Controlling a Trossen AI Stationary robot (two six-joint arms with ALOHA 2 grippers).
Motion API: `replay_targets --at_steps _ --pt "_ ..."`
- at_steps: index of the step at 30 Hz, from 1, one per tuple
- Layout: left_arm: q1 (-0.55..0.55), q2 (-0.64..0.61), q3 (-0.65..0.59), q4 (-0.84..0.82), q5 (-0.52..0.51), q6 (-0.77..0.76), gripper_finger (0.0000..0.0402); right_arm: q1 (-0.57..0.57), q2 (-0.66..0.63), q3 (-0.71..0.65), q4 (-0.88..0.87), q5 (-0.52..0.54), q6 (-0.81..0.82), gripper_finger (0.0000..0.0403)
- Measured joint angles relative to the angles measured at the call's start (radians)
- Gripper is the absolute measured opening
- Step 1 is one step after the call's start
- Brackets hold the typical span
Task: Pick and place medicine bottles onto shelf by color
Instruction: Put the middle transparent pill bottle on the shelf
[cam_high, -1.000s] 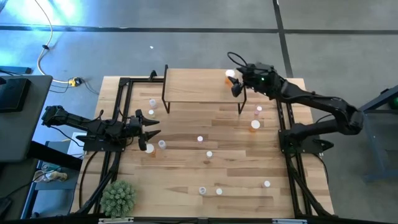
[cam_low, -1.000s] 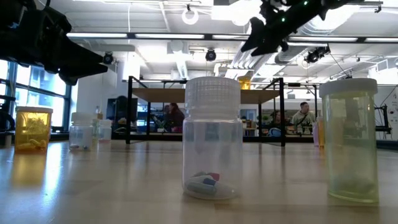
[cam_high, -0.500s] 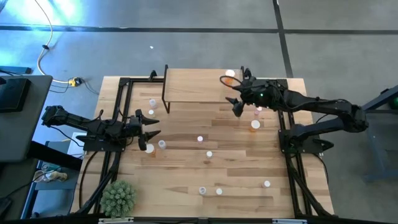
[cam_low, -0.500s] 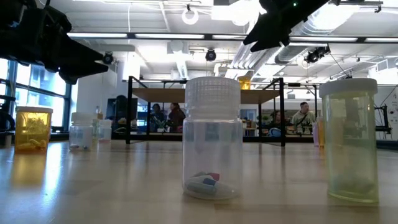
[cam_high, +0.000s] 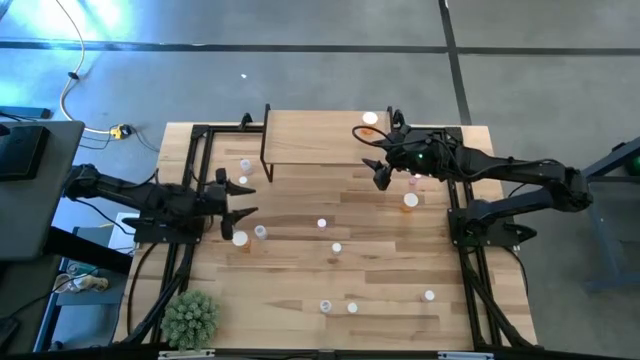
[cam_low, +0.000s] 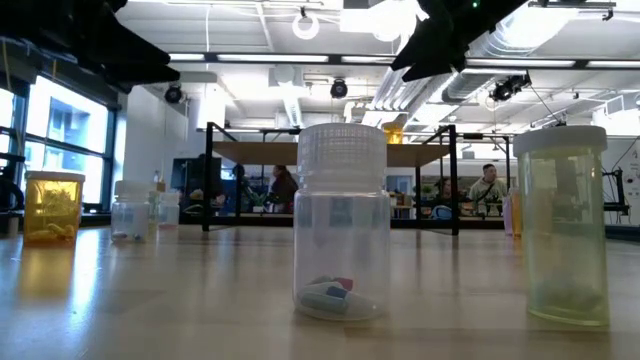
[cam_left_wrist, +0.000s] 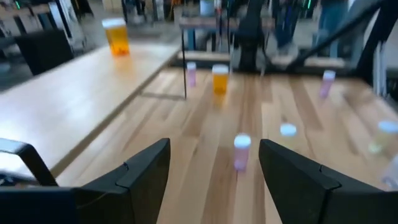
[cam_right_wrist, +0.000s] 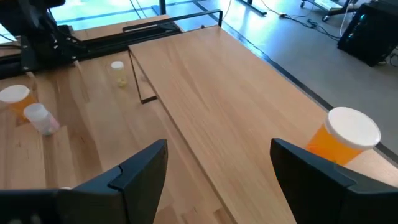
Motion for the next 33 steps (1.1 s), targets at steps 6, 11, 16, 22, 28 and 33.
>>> replay_targets --at_steps 6,11,16,22,28,33 --pt "0.000 0.145 0.116 -0.160 0.045 -0.074 0.0235 0.000 0.000 0.000 0.000 0.000 0.000 0.0275" --pt "0.000 0.253 0.131 -0.172 0.152 -0.132 0.0234 0.000 0.000 0.000 0.000 0.001 0.000 0.0275" --pt "0.000 0.347 0.131 -0.172 0.189 -0.196 0.0234 0.000 0.000 0.000 0.000 0.001 -0.002 0.0275" --pt "0.000 0.436 0.131 -0.172 0.217 -0.254 0.0234 0.000 0.000 0.000 0.000 0.001 -0.011 0.0275" --pt "0.000 0.509 0.131 -0.172 0.224 -0.280 0.0234 0.000 0.000 0.000 -0.003 0.001 -0.011 0.0275" --pt "0.000 0.554 0.131 -0.172 0.223 -0.307 0.0234 0.000 0.000 0.000 -0.007 0.001 -0.011 0.0275"
